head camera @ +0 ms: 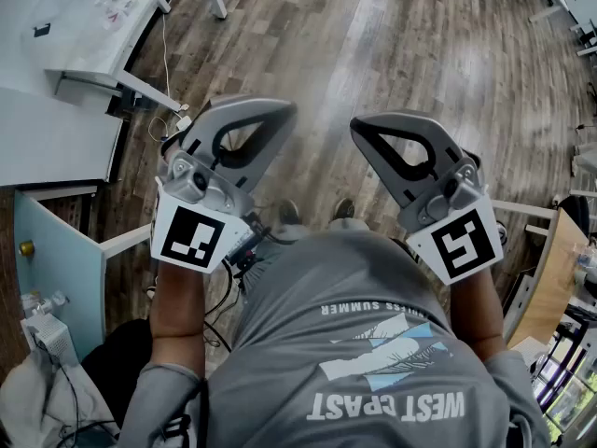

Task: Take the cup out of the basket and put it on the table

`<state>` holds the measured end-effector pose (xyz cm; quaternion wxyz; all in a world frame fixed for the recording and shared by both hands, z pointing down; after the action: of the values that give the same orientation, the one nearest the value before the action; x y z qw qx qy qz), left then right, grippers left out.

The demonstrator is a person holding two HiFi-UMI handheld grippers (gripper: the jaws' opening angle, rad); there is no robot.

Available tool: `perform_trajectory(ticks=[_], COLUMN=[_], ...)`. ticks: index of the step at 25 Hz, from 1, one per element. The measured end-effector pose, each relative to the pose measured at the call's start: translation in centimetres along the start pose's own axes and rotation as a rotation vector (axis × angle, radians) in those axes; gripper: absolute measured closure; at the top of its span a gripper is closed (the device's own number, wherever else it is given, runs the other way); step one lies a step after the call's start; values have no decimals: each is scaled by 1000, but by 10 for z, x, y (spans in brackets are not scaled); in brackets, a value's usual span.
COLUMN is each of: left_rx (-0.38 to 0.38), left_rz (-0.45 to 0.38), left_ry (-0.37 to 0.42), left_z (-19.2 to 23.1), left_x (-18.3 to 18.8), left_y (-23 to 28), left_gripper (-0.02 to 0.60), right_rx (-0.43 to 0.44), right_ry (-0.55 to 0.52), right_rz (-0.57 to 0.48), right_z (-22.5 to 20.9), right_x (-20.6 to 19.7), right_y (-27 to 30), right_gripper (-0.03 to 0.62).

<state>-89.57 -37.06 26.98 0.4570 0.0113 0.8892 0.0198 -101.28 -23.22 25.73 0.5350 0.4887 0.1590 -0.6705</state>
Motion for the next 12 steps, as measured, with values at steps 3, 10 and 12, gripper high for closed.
perform_trajectory(ticks=[3,10,12], left_rx=[-4,-23,-31], left_rz=[0,-15,-20], left_ry=[1,-1,-1], left_z=[1,5,6], left_x=[-2,-3,-4], left_y=[0,-1,-1], left_gripper=[574,574,574], right_rx=[0,-24,-27], right_ry=[3,29,52], right_rz=[5,19,14], right_z=[0,1,1], right_x=[-1,-3,-3], right_y=[2,2,3], right_gripper=[583,583,583])
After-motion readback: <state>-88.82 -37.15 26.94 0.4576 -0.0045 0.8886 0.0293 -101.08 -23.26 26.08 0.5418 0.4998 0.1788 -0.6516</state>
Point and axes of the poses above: the fingertips, and each gripper's own axes: y forward along the fingers, z to its left, x out of its top, the point moved 8 cm from there along -y, backward along the fingers, and after that the axes turned 3 degrees about x, right-handed, at the moved point
